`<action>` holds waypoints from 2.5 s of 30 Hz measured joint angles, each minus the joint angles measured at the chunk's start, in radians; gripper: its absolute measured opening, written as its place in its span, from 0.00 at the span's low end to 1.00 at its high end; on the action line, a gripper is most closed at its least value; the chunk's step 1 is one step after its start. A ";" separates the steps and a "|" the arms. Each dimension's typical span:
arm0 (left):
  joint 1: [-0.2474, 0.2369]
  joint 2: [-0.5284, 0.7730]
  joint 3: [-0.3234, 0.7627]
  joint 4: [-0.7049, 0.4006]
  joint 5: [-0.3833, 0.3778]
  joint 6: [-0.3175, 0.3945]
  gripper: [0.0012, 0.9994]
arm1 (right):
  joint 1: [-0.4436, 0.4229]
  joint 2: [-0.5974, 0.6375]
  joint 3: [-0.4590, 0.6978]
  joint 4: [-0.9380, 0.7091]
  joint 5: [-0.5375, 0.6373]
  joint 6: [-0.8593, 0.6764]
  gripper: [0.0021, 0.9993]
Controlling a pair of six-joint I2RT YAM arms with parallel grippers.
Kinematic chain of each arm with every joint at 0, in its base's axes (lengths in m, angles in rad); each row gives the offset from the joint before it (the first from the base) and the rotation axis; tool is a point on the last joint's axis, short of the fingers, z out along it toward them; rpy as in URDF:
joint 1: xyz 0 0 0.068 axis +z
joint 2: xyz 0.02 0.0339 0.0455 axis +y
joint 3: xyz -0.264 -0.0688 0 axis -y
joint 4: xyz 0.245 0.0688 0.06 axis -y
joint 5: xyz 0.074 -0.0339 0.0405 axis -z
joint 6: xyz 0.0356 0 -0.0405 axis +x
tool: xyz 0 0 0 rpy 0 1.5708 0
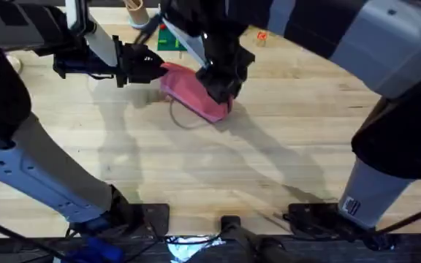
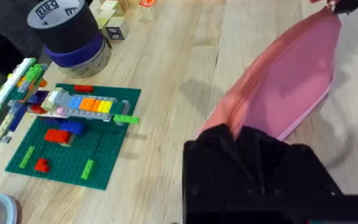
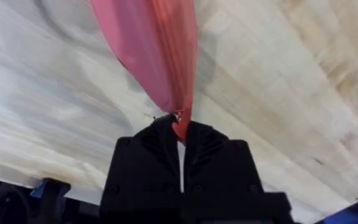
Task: Unzip the bag, pick up the pens from the table one at a time and place them inside, then zip the bag closed.
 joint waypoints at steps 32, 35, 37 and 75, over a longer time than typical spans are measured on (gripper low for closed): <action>0.012 0.000 -0.001 0.024 -0.047 0.001 0.04 | -0.007 -0.124 -0.316 0.123 -0.045 0.079 0.25; 0.047 0.000 -0.001 0.029 -0.049 0.001 0.04 | -0.010 -0.185 -0.319 0.115 -0.045 0.084 0.65; 0.065 0.000 -0.001 0.031 -0.050 0.001 0.04 | -0.012 -0.232 -0.318 0.118 -0.045 0.086 0.93; 0.071 0.000 0.007 0.006 -0.046 0.005 0.99 | -0.013 -0.433 -0.302 0.237 -0.045 0.097 1.00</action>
